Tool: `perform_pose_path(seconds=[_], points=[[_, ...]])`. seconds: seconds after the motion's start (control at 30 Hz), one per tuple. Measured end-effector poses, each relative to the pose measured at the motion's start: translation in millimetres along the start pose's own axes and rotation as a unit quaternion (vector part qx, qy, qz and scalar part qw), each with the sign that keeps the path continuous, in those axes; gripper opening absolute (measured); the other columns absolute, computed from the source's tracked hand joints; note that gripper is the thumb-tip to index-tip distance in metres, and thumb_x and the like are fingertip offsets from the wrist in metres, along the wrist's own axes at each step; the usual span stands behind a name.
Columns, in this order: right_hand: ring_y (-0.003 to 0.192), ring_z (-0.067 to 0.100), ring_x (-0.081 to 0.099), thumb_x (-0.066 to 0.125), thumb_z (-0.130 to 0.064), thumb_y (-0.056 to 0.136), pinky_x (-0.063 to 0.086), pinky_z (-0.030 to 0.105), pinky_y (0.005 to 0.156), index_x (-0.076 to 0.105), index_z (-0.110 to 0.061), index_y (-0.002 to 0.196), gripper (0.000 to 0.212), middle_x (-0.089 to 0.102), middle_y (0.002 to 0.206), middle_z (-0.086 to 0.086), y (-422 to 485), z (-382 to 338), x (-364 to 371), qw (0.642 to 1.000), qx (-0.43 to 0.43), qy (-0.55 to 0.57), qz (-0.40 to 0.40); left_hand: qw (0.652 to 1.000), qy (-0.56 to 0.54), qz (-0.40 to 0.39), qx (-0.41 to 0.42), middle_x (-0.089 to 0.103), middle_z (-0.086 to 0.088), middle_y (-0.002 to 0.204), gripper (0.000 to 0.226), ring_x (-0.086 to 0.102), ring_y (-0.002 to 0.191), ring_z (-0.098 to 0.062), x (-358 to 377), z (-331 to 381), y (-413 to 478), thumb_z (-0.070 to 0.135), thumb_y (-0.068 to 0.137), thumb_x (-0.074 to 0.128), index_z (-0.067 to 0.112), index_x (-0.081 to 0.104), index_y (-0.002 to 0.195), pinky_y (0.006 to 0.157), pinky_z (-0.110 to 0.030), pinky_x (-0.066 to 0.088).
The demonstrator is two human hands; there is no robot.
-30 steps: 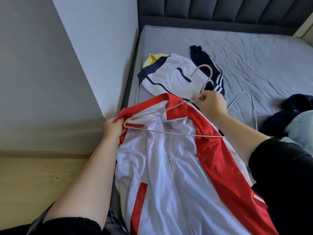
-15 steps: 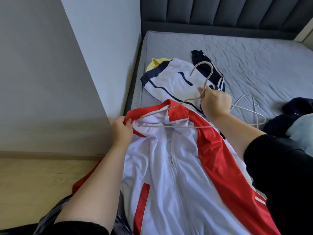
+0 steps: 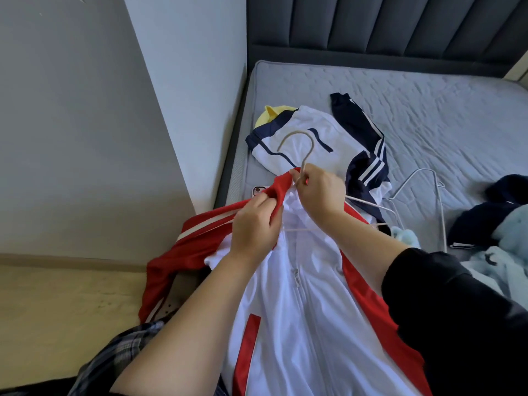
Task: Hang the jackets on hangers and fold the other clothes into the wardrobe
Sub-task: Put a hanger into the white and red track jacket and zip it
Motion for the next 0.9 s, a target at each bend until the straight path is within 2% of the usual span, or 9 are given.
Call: perform_pose_path(seconds=[0.07,0.17,0.23,0.33,0.53,0.63,0.7,0.77,0.9], points=[[0.059,0.026,0.043,0.053,-0.034,0.096,0.026,0.031,0.056,0.034,-0.019,0.06,0.043,0.045,0.056,-0.001,2.9,-3.7,-2.1,0.999,0.028,0.038,-0.012,0.998,0.057,0.017,0.029,0.058,-0.01,0.088,0.015,0.053,0.081,-0.028,-5.3,-7.9,3.9,0.013,0.083,0.06,0.002,0.06,0.073,0.069,-0.038,0.045],[0.063,0.024,0.052,0.059,-0.025,0.092,0.035,0.031,0.056,0.046,-0.017,0.068,0.028,0.059,0.063,0.0,8.3,-2.7,-5.8,0.992,0.048,0.117,0.007,0.997,0.072,-0.02,0.013,0.058,-0.013,0.111,0.028,0.053,0.102,-0.033,-15.0,-20.1,9.3,0.031,0.086,0.052,0.004,0.058,0.092,0.091,-0.046,0.043],[0.064,0.022,0.053,0.062,-0.019,0.088,0.035,0.029,0.056,0.052,-0.016,0.074,0.018,0.06,0.067,0.0,9.6,-6.0,-9.3,0.991,0.047,0.127,-0.003,0.997,0.013,-0.066,-0.027,0.062,-0.012,0.107,0.039,0.058,0.094,-0.034,-20.7,-21.3,9.3,0.038,0.09,0.047,0.004,0.052,0.109,0.082,-0.043,0.047],[0.06,0.014,0.049,0.065,-0.011,0.083,0.035,0.025,0.054,0.054,-0.016,0.078,0.014,0.05,0.061,-0.01,9.3,-13.9,-11.0,0.989,0.031,0.135,-0.05,0.992,0.016,-0.111,-0.056,0.065,-0.01,0.109,0.035,0.06,0.095,-0.034,-20.9,-23.9,7.4,0.023,0.096,0.047,0.009,0.047,0.128,0.076,-0.04,0.046],[0.055,0.007,0.043,0.062,-0.008,0.081,0.03,0.02,0.053,0.053,-0.018,0.082,0.013,0.048,0.06,-0.009,-0.9,-25.5,-2.1,0.979,-0.017,0.169,-0.115,0.989,-0.004,-0.101,-0.112,0.066,-0.01,0.092,0.042,0.06,0.082,-0.034,-23.6,-14.3,1.2,0.028,0.085,0.036,0.002,0.06,0.107,0.071,-0.042,0.048],[0.075,0.018,0.053,0.057,-0.007,0.083,0.039,0.026,0.068,0.058,-0.012,0.095,0.013,0.06,0.078,0.005,-11.5,-26.5,1.6,0.972,-0.062,0.18,-0.139,0.984,-0.025,-0.099,-0.143,0.066,-0.01,0.09,0.043,0.059,0.08,-0.033,-25.9,-14.6,-0.1,0.027,0.081,0.036,0.004,0.062,0.107,0.07,-0.041,0.047],[0.096,0.025,0.052,0.054,-0.007,0.078,0.043,0.031,0.083,0.06,-0.005,0.108,0.03,0.06,0.1,0.01,-15.8,-24.1,3.5,0.975,-0.105,0.161,-0.109,0.981,-0.027,-0.086,-0.17,0.067,-0.012,0.092,0.041,0.06,0.083,-0.033,-27.1,-19.9,-0.2,0.025,0.084,0.037,0.005,0.063,0.109,0.069,-0.036,0.045],[0.099,0.029,0.05,0.052,-0.006,0.072,0.04,0.032,0.087,0.061,-0.002,0.106,0.035,0.057,0.105,0.013,-15.9,-13.9,2.7,0.984,-0.133,0.113,-0.02,0.975,-0.031,-0.051,-0.214,0.068,-0.014,0.094,0.029,0.06,0.085,-0.034,-29.3,-29.5,-1.7,0.018,0.091,0.044,0.004,0.063,0.108,0.068,-0.033,0.041],[0.088,0.029,0.048,0.046,-0.001,0.071,0.034,0.027,0.08,0.061,-0.002,0.084,0.02,0.057,0.089,0.012,-18.9,24.7,-2.3,0.989,-0.012,0.099,0.106,0.96,-0.087,-0.01,-0.267,0.067,-0.016,0.09,0.018,0.061,0.086,-0.036,-32.4,-46.4,-5.5,0.012,0.093,0.048,0.001,0.062,0.099,0.074,-0.036,0.047]])
Point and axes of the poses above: each hand's wrist, its own y-axis towards the middle knuckle, its own x-axis out of the palm, z = x × y, the point moved 1 cm from there along y, towards the middle knuckle
